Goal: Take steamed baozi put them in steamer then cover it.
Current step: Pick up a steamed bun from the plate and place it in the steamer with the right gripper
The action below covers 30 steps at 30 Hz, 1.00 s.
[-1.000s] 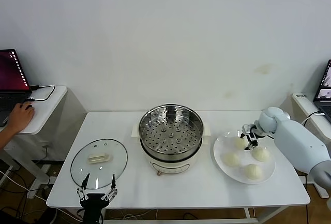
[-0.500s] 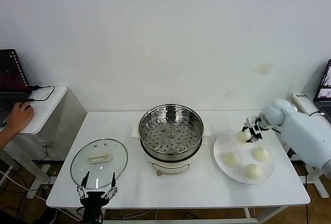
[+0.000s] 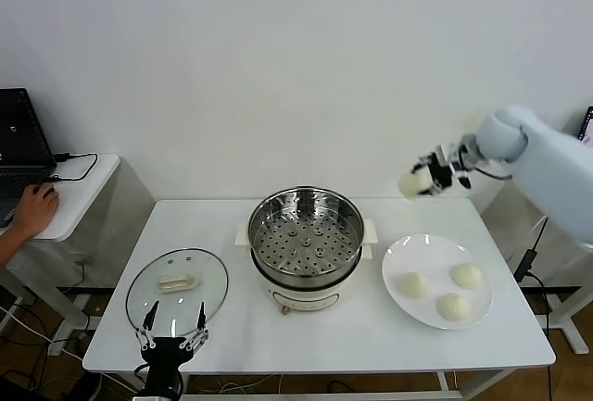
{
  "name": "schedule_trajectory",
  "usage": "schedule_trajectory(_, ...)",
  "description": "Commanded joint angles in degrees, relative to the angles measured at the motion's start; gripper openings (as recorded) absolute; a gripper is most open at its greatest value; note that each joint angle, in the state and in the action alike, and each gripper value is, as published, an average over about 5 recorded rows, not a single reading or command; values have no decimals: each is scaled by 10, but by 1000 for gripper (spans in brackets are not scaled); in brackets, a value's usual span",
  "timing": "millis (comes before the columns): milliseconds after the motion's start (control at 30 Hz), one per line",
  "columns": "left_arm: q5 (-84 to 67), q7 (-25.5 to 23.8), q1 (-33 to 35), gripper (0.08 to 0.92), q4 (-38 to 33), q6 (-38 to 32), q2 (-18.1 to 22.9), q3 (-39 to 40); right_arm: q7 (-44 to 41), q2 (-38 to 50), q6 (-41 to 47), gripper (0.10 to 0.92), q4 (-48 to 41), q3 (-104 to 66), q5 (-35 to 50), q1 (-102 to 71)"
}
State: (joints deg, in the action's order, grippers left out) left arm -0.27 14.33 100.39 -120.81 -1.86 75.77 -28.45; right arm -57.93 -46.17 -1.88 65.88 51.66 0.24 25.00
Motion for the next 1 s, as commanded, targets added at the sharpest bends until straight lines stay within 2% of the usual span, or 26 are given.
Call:
schedule_trajectory(33, -1, 0, 0, 823, 1, 0, 0, -1, 36, -143, -60, 575, 12, 147, 96, 122)
schedule_trajectory(233, -8, 0, -1, 823, 1, 0, -3, -10, 53, -207, -145, 572, -11, 191, 66, 99)
schedule_trajectory(433, -9, 0, -2, 823, 0, 1, -2, -15, 66, -229, -216, 573, -25, 214, -34, 79)
schedule_trajectory(600, -9, 1, -3, 823, 3, 1, 1, -18, 76, -233, -251, 574, -29, 221, -85, 58)
schedule_trajectory(1000, -9, 1, -6, 823, 8, 1, 7, -18, 116, -257, -324, 577, -106, 189, -225, -4)
